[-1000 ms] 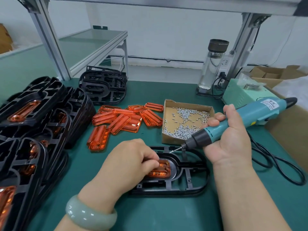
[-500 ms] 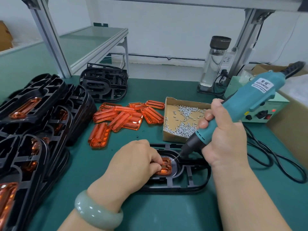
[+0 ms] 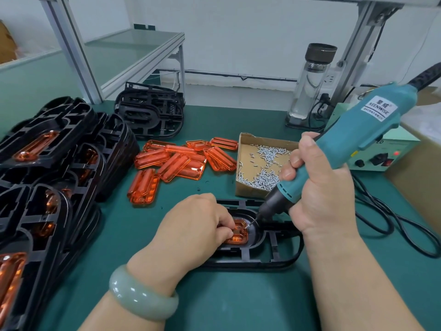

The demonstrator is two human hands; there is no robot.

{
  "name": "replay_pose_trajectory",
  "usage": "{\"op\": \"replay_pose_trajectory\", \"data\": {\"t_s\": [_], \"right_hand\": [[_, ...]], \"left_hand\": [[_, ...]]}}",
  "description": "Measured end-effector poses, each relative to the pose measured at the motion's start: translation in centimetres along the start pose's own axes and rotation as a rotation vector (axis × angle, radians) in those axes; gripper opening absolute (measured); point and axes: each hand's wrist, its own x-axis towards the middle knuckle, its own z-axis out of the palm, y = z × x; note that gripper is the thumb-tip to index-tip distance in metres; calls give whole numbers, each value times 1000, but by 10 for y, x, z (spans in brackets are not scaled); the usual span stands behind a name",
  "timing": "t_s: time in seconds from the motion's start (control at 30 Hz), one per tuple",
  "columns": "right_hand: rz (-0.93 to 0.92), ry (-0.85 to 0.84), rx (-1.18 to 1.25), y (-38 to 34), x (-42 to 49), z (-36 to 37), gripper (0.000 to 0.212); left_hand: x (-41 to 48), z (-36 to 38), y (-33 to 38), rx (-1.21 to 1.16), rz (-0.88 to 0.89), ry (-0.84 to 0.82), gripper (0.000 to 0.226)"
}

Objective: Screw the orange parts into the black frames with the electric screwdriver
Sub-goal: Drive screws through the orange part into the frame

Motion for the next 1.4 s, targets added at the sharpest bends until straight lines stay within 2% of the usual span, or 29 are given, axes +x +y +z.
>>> {"op": "replay_pose_trajectory", "data": {"t_s": [0.3,0.5,0.63,0.73,0.83,0.93,1.07,1.3,1.4], "right_hand": [[-18,-70,-28,-2,-3,3,5],[-31,-196,-78,-2,-8,6,10],[-52,-330,-90,-2,-11,8,18],[-53,-476,-66,-1,-12,10,44],[-34,-532,-61,-1,-10,13,50],[10,-530,-71,0,-7,17,46],[22,-484,-113,0,-4,20,14],[20,-433,-50,-1,-5,14,11],[12,-447,-94,0,-6,15,13]], "left_hand": [[0,1,0,-2,6,15,13],[-1,2,0,-3,1,20,15],[0,1,1,20,9,18,17],[0,1,2,30,8,16,17],[0,1,3,36,11,18,17],[1,1,2,35,8,10,16],[0,1,2,19,10,4,14],[1,2,0,20,15,20,15],[1,3,0,8,9,23,15]]}}
